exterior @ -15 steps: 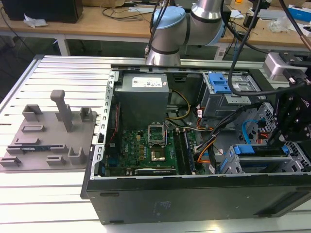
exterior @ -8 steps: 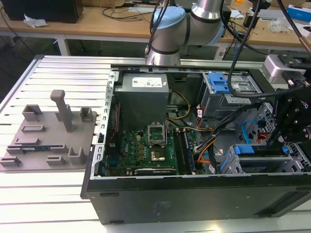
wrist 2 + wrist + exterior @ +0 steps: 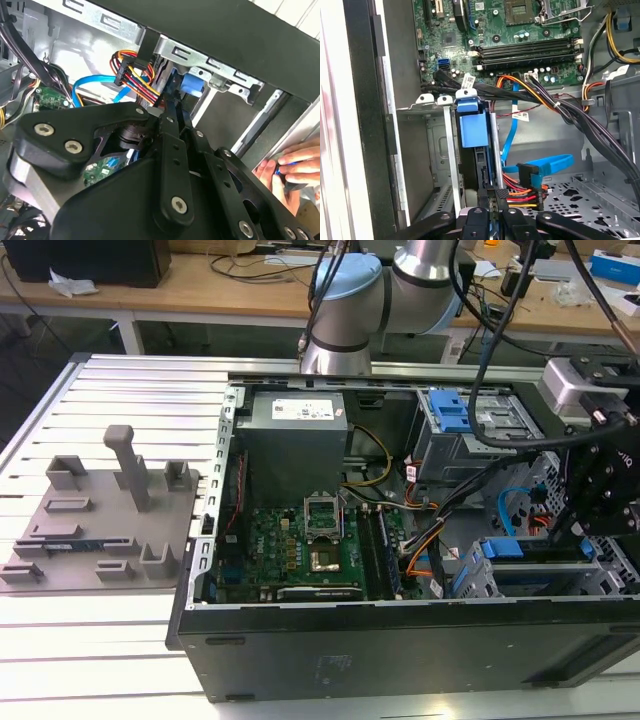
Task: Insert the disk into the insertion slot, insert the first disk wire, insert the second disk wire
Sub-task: 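Insert the first disk wire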
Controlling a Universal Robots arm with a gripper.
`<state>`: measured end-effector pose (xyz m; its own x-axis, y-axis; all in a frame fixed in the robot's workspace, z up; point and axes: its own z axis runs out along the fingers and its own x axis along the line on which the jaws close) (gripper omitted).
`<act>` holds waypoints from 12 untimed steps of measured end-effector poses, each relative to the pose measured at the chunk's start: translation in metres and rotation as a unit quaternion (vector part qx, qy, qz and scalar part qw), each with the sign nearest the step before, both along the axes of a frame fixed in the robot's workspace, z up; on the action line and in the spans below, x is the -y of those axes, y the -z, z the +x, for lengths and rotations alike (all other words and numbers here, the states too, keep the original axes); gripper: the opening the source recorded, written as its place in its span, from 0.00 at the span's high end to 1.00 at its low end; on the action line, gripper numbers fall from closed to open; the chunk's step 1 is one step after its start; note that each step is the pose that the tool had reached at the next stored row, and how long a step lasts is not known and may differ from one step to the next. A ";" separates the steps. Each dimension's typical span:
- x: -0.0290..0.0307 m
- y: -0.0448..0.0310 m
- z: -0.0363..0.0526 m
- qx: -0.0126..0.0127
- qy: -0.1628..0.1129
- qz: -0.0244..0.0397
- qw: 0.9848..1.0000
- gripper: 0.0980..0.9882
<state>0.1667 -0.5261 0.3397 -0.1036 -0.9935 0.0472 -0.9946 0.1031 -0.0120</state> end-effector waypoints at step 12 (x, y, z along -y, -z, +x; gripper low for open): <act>0.0041 -0.0011 -0.0003 0.000 -0.004 0.000 1.000 0.84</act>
<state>0.1664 -0.5303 0.3408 -0.0960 -0.9942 0.0476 -0.9953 0.0956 -0.0121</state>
